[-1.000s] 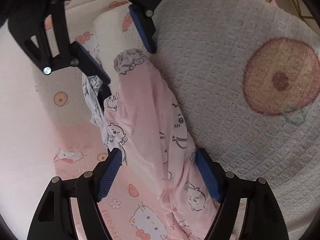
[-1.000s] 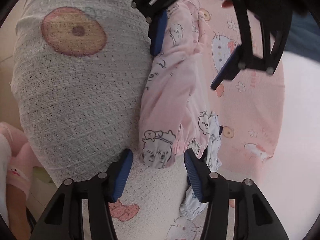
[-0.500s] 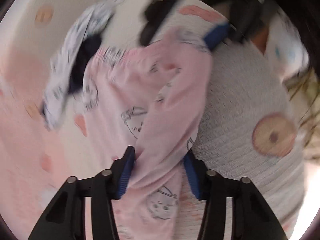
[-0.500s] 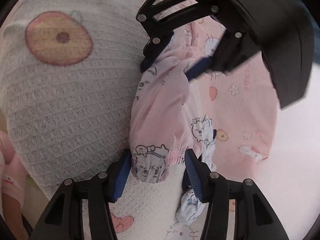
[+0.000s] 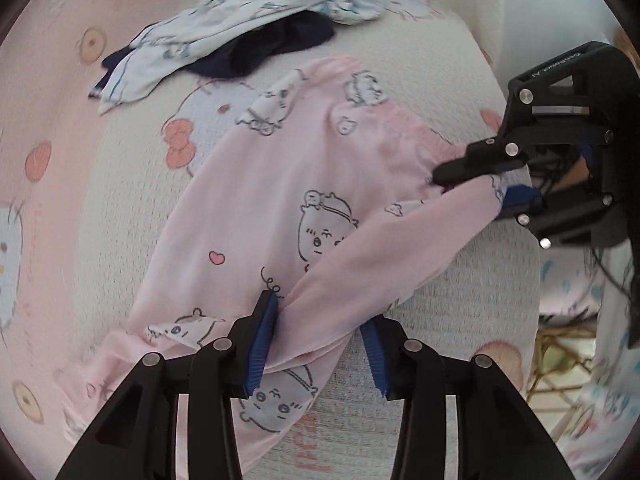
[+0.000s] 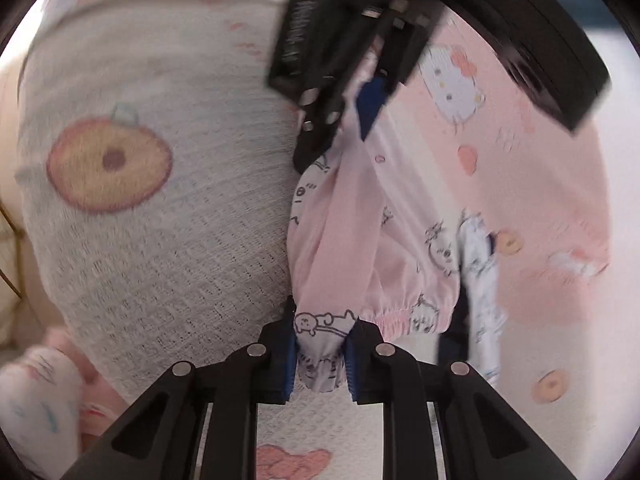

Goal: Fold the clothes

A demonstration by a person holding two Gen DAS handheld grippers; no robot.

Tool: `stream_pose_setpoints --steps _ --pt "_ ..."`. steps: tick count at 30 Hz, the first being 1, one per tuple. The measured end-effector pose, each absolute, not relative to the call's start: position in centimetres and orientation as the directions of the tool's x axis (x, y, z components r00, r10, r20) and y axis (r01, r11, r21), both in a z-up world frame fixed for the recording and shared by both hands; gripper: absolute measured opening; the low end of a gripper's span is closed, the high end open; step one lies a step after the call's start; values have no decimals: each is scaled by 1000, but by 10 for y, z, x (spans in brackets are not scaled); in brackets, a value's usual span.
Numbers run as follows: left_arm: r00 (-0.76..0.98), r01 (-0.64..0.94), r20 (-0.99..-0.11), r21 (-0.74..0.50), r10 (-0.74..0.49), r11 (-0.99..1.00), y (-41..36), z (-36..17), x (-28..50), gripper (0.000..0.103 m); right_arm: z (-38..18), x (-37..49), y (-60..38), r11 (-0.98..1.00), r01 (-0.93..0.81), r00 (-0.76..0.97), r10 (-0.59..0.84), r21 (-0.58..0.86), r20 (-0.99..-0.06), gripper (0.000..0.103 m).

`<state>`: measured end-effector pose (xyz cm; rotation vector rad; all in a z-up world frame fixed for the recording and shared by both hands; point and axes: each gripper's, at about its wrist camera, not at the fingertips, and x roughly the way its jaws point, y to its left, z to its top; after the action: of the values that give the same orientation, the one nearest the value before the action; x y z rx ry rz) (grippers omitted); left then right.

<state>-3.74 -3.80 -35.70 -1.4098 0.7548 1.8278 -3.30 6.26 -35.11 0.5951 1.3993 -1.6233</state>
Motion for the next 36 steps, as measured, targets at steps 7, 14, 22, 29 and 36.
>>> stream_pose_setpoints --steps 7,14,22,29,36 --pt "-117 -683 -962 -102 246 -723 -42 -344 -45 38 -317 -85 75 -254 955 -246 -373 -156 -895 20" --pt "-43 -492 -941 -273 336 -827 -77 -345 -91 38 -318 -82 91 -428 899 -108 -426 95 -898 20" --pt "-54 -381 -914 -353 401 -855 -91 -338 -88 38 -312 -129 115 -569 775 -81 -521 275 -850 20" --pt "-37 -393 -905 -376 423 -839 -96 -332 -98 38 -318 -160 114 -643 675 -88 -558 362 -825 21" --pt "-83 -439 -881 -388 466 -810 -95 -317 -87 40 -323 -178 118 -703 571 -84 -563 423 -822 21"
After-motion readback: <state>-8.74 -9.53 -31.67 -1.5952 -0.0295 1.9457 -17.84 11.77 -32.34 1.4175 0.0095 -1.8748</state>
